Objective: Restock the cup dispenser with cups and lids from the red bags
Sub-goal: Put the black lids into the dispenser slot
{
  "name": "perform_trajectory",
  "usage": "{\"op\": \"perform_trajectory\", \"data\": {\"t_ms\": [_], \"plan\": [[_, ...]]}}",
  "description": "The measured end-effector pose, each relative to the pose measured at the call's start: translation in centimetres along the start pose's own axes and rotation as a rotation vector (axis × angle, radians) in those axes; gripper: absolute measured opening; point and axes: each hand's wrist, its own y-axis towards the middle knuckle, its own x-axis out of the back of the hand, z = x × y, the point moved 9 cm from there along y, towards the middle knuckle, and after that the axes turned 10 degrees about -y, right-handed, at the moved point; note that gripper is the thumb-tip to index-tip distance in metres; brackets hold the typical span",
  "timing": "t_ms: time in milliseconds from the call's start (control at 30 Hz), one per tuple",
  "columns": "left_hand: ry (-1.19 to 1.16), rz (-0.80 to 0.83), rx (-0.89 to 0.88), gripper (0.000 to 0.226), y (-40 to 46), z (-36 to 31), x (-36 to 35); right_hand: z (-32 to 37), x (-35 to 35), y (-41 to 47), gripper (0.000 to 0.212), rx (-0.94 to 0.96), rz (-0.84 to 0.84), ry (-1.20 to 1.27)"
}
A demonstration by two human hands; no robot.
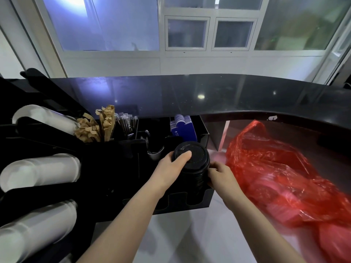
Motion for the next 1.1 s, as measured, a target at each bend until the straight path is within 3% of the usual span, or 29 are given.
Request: {"op": "perform_trajectory", "data": {"t_ms": [133, 267, 400, 500, 700, 900, 1033, 1100], "plan": [[0.013, -0.003, -0.029, 0.033, 0.1, 0.1, -0.2, 0.1, -0.8, -0.3, 0.026, 0.019, 0.117, -0.075], [0.004, 0.004, -0.028, 0.032, 0.2, 0.0, -0.1, 1.7, -0.7, -0.8, 0.032, 0.154, 0.156, -0.28], [-0.02, 0.007, -0.025, 0.032, 0.4, -0.1, 0.0, 3.6, -0.5, -1.2, 0.048, 0.29, 0.161, -0.488], [-0.035, 0.011, -0.018, 0.032, 0.4, -0.1, 0.0, 4.7, -0.7, -1.2, 0.045, 0.372, 0.136, -0.567], [-0.034, 0.017, -0.017, 0.015, 0.5, 0.3, 0.0, 4.3, -0.5, -1.4, 0.043, 0.344, 0.097, -0.615], [0.008, -0.035, -0.025, 0.045, 0.6, 1.1, 0.2, 4.8, -0.6, -2.2, 0.034, 0.414, 0.033, -0.676], [0.184, -0.117, -0.067, 0.064, 0.8, 1.3, 1.0, 4.1, -0.3, -2.2, 0.047, 0.36, -0.009, -0.578], [0.228, -0.115, -0.082, 0.069, 1.0, 1.3, 0.9, 3.5, -0.6, -2.0, 0.05, 0.361, -0.028, -0.64]]}}
